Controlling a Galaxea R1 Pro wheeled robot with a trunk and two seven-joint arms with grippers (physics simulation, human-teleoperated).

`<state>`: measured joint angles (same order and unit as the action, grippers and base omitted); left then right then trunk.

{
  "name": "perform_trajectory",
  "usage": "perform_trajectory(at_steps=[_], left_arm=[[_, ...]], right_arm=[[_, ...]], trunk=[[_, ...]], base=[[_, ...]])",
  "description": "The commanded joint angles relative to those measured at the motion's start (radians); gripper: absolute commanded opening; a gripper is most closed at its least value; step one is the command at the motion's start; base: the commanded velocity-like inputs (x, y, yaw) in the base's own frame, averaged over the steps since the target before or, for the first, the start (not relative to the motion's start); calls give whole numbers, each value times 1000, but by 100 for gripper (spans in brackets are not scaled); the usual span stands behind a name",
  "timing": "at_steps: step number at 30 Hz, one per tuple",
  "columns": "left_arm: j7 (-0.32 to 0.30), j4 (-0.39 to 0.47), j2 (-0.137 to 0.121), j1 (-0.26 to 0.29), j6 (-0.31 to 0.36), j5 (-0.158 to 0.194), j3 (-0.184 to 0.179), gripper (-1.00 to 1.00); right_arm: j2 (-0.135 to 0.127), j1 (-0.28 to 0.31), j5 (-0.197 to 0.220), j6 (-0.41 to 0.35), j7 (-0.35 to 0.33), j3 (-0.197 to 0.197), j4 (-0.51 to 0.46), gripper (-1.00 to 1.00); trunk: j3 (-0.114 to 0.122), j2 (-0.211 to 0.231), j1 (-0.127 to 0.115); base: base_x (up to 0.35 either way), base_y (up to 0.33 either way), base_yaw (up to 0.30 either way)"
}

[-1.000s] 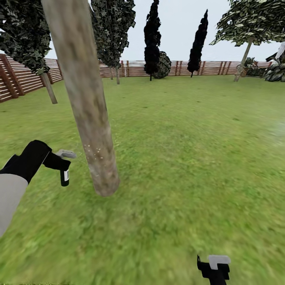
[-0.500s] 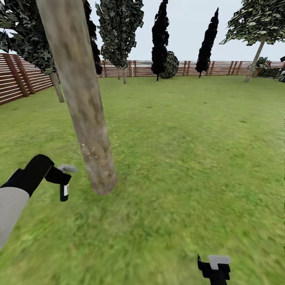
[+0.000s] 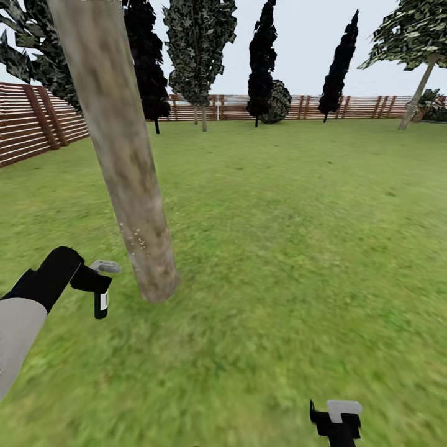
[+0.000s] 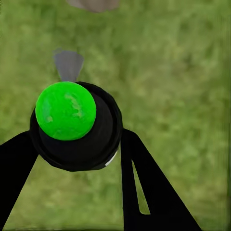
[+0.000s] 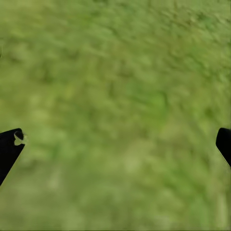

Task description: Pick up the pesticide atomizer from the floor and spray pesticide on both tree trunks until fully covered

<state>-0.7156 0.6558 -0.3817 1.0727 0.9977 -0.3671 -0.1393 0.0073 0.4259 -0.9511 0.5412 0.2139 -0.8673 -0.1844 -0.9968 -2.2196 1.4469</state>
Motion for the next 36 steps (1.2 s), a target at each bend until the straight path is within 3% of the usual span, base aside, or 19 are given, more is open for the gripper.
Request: perform_trajectory(at_steps=[1,10,12,14,21,27,36], left_arm=[[-10,1,0,1,1,-12,-3,-100],[-4,2,1,1,1,-10,0,-100],[-4,2,1,1,0,-10,47,-100],[-4,1,2,1,-1,-11,68,-100],[-3,-1,12,0,-1,-12,72,-100],[34,-23,12,0,-1,-10,72,-100],[59,-18,12,1,-1,-10,76,-100]], right_arm=[[0,1,-11,2,5,-6,0,100],[0,1,-11,2,5,-6,0,100],[0,1,-11,2,5,-6,0,100],[0,1,-11,2,5,-6,0,100],[0,1,-11,2,4,-6,0,100],[2,1,-11,2,4,-6,0,100],[2,1,-11,2,5,-6,0,100]], trunk=[[-1,0,0],[-1,0,0],[-1,0,0],[-1,0,0],[-1,0,0],[-1,0,0],[-1,0,0]], base=[[0,-277,277],[0,-277,234],[0,-277,24],[0,-277,3],[0,-277,0],[0,-277,6],[15,-276,200]])
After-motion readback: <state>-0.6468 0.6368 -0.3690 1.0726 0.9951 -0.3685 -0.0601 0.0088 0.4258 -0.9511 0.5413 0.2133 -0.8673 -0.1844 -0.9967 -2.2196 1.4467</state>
